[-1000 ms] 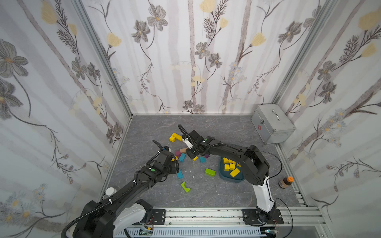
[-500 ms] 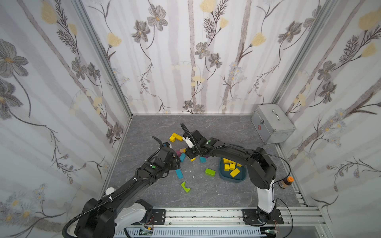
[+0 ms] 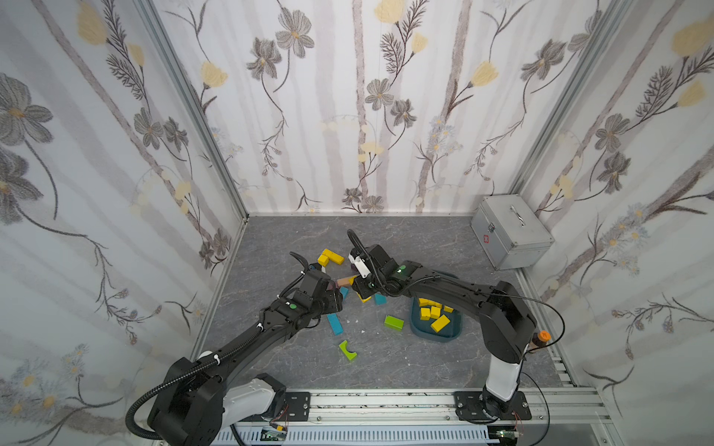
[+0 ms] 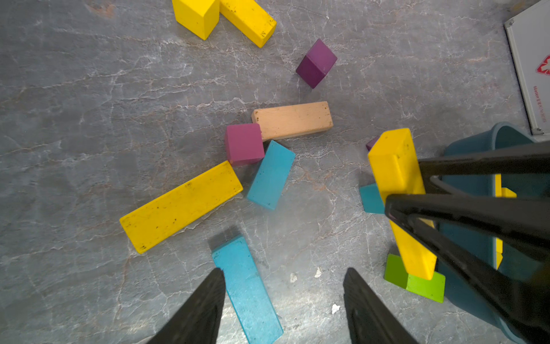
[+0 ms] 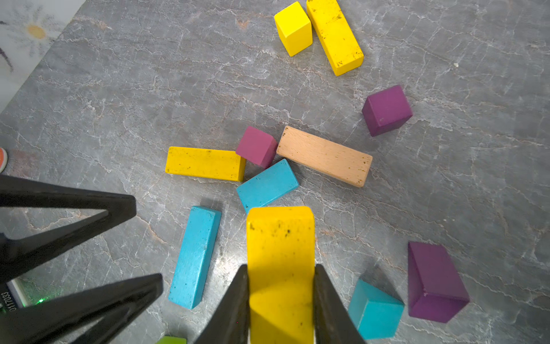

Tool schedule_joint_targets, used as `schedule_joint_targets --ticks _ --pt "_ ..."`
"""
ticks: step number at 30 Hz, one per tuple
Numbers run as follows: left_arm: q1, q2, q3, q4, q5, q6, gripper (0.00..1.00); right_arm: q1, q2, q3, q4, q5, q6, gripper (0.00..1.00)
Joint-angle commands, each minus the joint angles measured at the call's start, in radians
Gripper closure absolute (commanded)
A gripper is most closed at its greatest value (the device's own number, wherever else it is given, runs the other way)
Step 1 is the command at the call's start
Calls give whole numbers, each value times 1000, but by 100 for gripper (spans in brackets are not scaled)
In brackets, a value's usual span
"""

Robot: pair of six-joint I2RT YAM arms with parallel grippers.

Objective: Pick out the yellow building blocks
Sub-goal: Pick up the building block from the center of the board, then place the building block in the storage box.

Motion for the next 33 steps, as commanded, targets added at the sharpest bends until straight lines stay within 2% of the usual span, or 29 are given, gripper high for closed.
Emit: schedule_joint_targets --ticks 1,9,20,22,33 --pt "0 24 21 40 41 -21 35 -8 -21 -21 56 19 20 73" --pt "-16 77 74 70 91 -45 35 -42 -103 -128 97 27 58 73" --pt "-116 205 173 100 105 -51 36 -87 -244 -310 154 64 125 73" --pt "-131 220 186 104 106 -53 36 -125 -268 -344 162 70 140 73" --pt "-231 349 320 112 152 -45 36 -196 -410 -510 188 131 212 74"
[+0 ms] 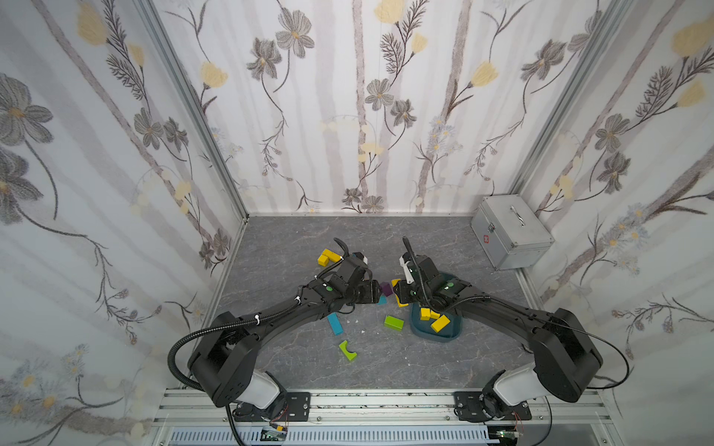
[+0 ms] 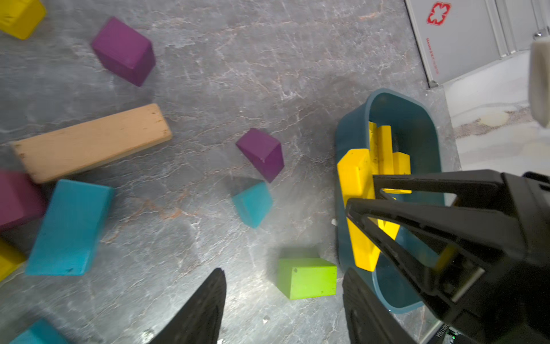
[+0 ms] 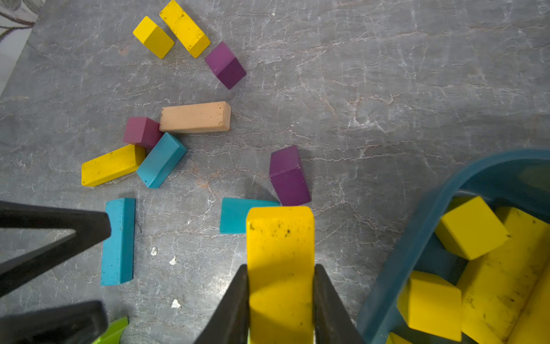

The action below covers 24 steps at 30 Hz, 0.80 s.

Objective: Pick out the yellow building blocks
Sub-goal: Place the building block in the storage box.

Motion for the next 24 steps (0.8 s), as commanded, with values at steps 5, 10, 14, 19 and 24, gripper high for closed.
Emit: schedule_joint_targets --ticks 5,10,14,19,24 --pt "-54 97 84 32 49 -4 36 -48 -84 -69 53 52 42 74" --pt "-85 158 139 43 74 -5 36 -84 -110 -95 46 51 44 74" --pt "-100 195 175 47 92 -5 37 -103 -130 -112 38 54 45 74" --pt "-109 235 206 52 109 -7 37 -139 -154 -140 29 65 55 73" --pt "-125 276 250 54 129 -8 37 -180 -153 -154 33 64 70 72"
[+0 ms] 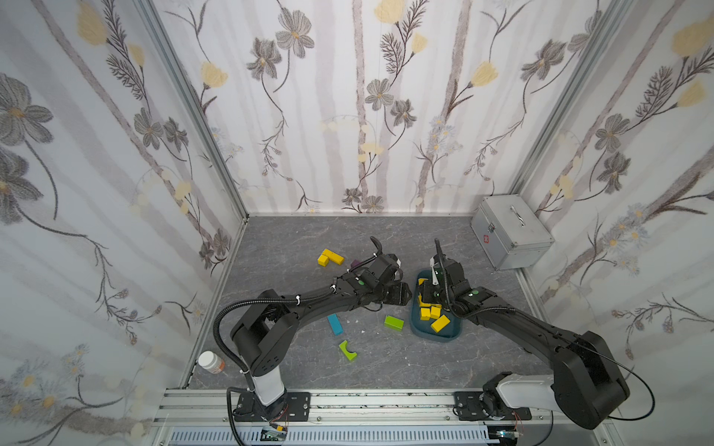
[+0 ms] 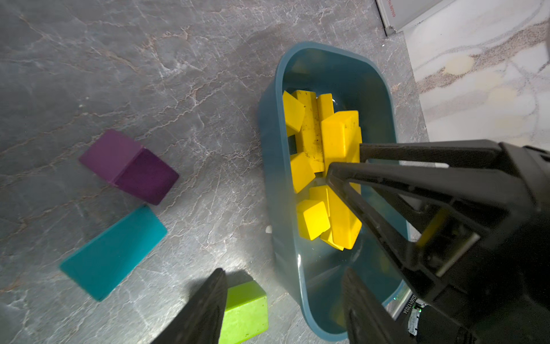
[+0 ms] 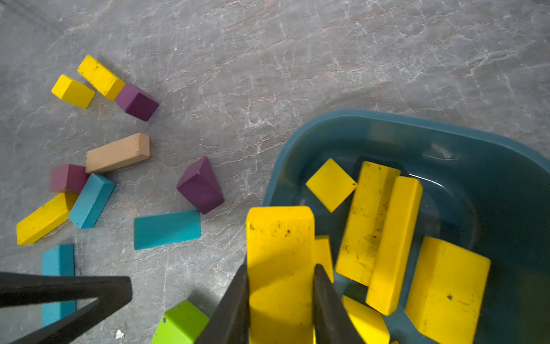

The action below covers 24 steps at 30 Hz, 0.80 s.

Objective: Pick out the yellow building blocks
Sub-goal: Place the building block in the storage box.

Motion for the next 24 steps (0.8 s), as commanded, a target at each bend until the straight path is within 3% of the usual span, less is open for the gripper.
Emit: schedule_joint_targets --ticks 1,17,24 --pt "-10 22 31 28 26 -8 37 -21 3 -2 32 12 20 72" --pt "-53 100 113 -6 77 -7 37 -103 85 -37 91 -7 65 69" --pt "-65 106 117 -4 66 -7 37 -113 101 -29 106 -12 72 60"
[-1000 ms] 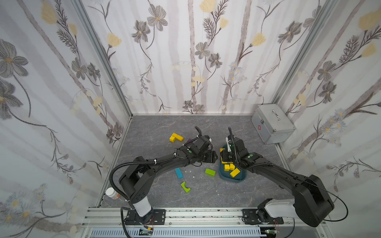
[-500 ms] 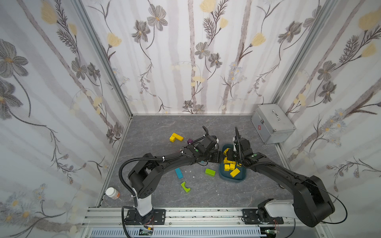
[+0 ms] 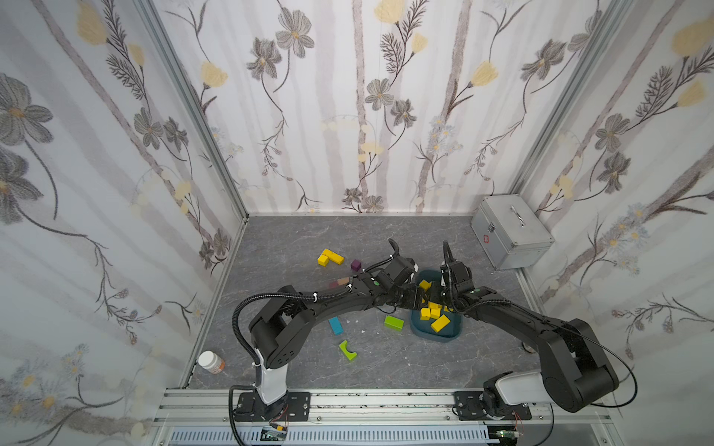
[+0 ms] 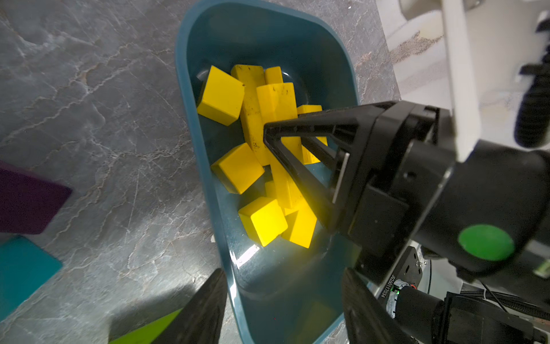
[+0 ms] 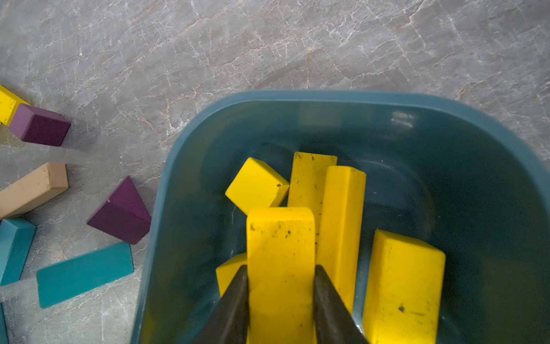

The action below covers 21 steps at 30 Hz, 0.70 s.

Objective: Pick out the yellow building blocks
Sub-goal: Place the building block in the storage box.

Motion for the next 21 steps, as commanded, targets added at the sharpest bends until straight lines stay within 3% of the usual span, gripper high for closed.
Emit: schedule_joint_targets --ticks 1,6,21 --pt "-1 3 6 1 -8 -6 37 -2 12 16 52 3 15 58" --pt "-1 -1 4 0 -13 -4 37 -3 8 18 53 0 16 49" --pt "0 -3 9 2 -31 19 37 17 -162 -42 107 6 12 53"
